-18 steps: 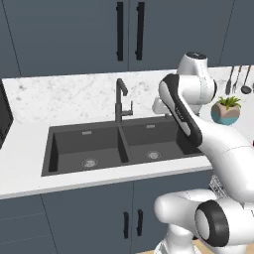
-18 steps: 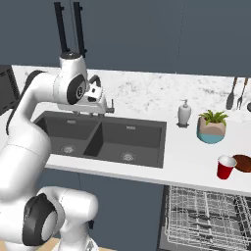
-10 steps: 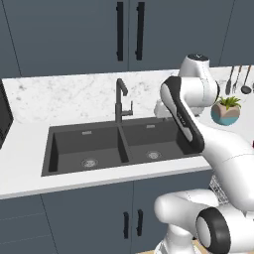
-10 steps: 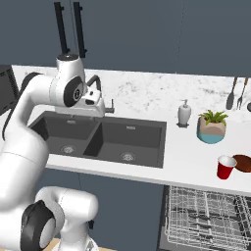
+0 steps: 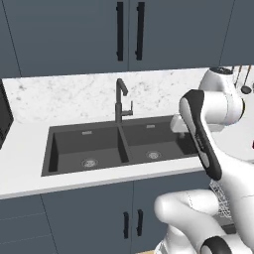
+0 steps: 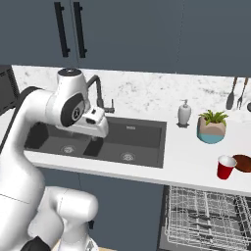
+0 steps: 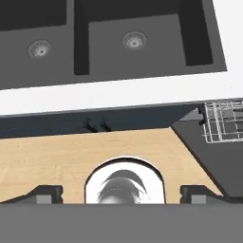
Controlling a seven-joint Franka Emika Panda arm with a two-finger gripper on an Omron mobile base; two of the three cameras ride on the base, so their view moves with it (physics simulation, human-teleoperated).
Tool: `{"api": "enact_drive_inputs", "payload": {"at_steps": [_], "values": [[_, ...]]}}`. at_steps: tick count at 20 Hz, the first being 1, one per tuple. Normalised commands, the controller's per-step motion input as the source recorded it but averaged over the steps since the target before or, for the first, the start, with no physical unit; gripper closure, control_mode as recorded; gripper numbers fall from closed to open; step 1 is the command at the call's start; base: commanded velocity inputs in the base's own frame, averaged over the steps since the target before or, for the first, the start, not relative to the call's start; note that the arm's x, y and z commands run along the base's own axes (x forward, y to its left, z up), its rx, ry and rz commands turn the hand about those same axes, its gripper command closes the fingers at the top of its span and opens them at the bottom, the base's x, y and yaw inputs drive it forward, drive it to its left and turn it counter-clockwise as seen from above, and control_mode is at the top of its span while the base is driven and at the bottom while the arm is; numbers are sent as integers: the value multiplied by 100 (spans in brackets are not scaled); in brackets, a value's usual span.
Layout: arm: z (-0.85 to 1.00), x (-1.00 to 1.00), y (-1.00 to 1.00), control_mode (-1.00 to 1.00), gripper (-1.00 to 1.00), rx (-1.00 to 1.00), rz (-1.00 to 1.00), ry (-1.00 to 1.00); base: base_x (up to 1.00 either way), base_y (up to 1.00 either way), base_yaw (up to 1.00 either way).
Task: Pick up the cup and bowl from the counter, place them in the dishwasher, and close the dishwasher door.
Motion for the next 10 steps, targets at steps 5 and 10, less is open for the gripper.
{"api": "enact_drive_inputs", "payload": {"at_steps": [5,10], "values": [[0,-22,-100,-100,-100,16,-20,0,0,0,0],[-5,-15,-82,-100,-100,10,-8,1,0,0,0]]}}
